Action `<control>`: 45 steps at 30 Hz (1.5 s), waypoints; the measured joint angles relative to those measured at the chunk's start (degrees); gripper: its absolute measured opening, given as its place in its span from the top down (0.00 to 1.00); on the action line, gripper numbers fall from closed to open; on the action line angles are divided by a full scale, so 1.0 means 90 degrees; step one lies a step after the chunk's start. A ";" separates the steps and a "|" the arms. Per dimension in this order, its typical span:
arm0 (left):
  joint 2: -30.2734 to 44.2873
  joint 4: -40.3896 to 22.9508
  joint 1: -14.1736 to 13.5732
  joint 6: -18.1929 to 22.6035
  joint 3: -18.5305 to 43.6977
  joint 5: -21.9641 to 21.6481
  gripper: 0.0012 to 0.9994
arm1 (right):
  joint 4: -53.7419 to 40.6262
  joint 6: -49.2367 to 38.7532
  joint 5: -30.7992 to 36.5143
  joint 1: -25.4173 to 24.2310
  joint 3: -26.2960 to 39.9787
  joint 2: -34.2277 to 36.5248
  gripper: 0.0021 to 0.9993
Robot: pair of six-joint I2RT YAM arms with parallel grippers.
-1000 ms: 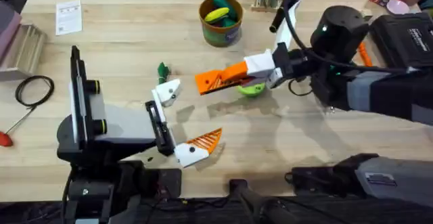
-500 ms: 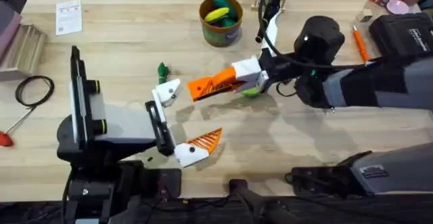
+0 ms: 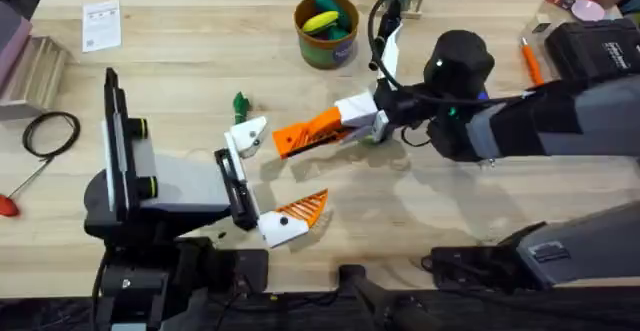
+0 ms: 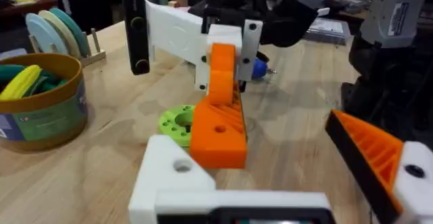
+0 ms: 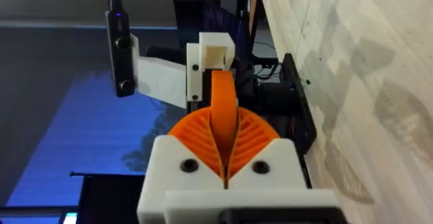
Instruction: Pick up the gripper from the table and insert it into the empty holder that is missing its gripper. Then pick up a screw, insert it into the mounting hole, and use the screwdriver to tighten it. Finally, clean up the table by picking up the vegetable and placing it into the bucket.
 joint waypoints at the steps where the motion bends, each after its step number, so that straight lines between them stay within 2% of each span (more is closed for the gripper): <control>1: 0.0002 0.0000 0.0000 0.0000 0.0000 0.0000 0.01 | 0.0003 0.0002 0.0002 0.0007 0.0003 0.0000 0.99; 45: 0.0000 0.0002 0.0024 -0.0005 0.0000 -0.0029 0.01 | 0.0108 0.0338 0.0347 0.0422 0.0231 0.0143 0.99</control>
